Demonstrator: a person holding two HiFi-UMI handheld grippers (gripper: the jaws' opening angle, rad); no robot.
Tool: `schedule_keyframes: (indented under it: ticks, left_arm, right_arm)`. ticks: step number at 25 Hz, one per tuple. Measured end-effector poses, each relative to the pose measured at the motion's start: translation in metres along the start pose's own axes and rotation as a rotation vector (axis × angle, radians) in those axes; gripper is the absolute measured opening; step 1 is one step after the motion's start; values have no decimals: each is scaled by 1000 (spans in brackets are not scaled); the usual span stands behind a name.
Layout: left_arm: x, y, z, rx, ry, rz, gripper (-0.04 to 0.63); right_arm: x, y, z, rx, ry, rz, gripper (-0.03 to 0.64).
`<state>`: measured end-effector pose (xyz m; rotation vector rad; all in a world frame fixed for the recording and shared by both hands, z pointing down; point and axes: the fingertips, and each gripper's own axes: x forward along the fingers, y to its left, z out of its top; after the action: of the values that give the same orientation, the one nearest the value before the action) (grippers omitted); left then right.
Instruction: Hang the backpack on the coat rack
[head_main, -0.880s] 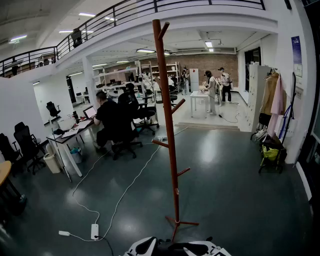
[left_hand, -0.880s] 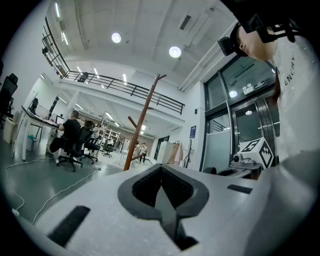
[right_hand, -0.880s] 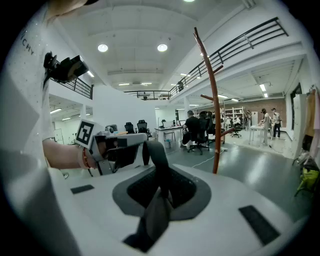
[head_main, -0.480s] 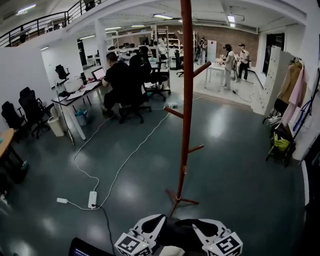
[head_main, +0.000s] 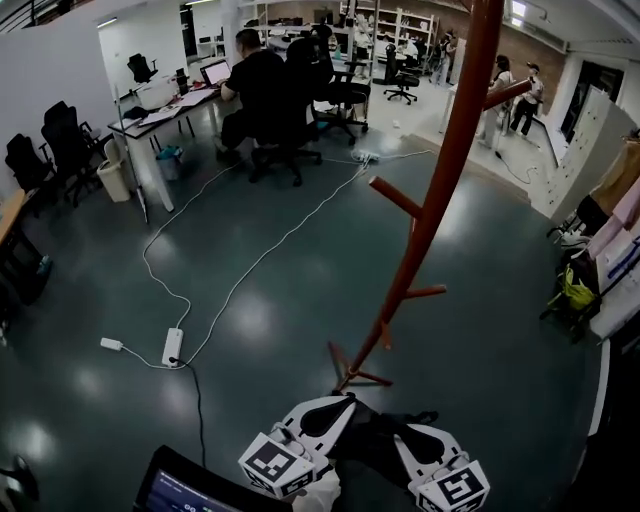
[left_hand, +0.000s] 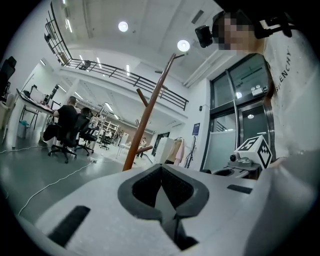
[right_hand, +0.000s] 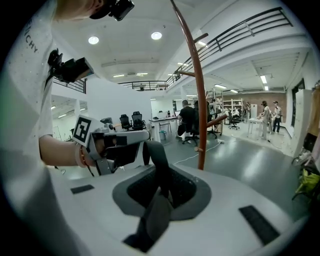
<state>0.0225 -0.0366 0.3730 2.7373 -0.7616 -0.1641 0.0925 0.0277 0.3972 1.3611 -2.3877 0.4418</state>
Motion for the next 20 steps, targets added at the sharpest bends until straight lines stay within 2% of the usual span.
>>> schedule_keyframes:
  ticks: [6,10,20]
  left_arm:
    - [43,26,5,18,-3,-34,9]
    - [70,36,17,12,-20,-56,9]
    - [97,39,12,-22,-80,8,9]
  right_arm:
    - [42,-42,21,14,1,-11,49]
    - [71,-66,28,48,-31,-60,49]
    - [111,-106,43,142,-32,-87,49]
